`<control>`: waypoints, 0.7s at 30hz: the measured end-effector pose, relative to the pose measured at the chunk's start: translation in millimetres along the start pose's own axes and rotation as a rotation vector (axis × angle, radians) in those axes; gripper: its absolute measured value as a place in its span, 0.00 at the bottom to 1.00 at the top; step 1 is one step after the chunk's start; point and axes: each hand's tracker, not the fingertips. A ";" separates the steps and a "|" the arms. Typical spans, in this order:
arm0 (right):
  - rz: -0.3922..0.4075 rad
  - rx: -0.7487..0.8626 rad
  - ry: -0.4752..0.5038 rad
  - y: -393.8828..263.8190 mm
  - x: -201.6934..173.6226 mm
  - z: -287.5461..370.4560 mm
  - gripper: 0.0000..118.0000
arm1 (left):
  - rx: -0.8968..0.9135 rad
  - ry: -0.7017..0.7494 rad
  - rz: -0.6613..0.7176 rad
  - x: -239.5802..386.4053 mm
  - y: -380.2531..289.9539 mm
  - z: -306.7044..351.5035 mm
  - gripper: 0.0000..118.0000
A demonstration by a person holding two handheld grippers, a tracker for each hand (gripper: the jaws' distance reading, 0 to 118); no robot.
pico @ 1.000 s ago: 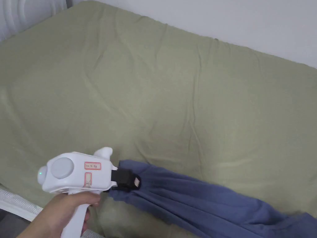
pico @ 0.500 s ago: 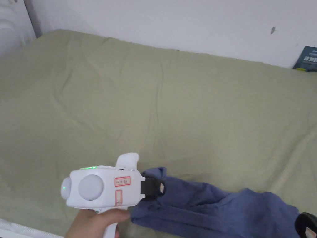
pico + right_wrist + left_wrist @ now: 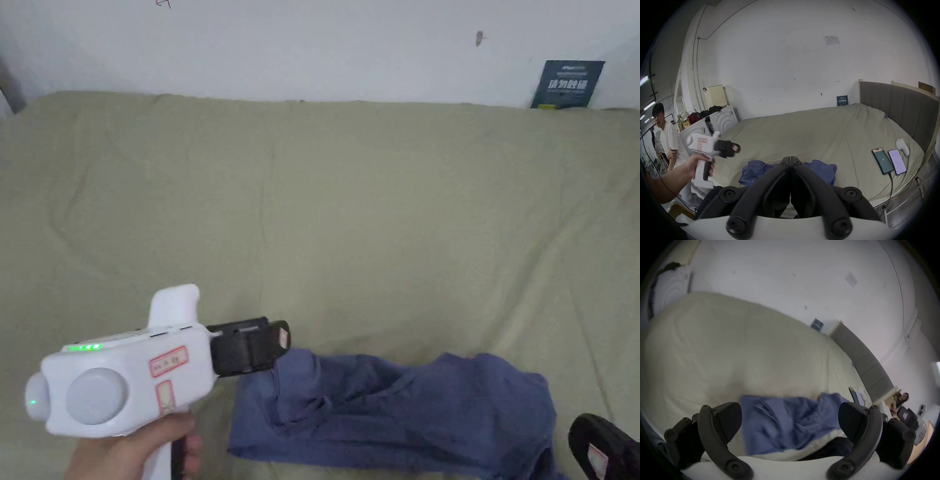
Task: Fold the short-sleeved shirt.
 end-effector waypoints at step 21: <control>-0.036 -0.016 -0.042 -0.7 9.5 4.1 0.00 | -0.393 -0.047 -0.078 75.1 -94.7 -174.1 0.06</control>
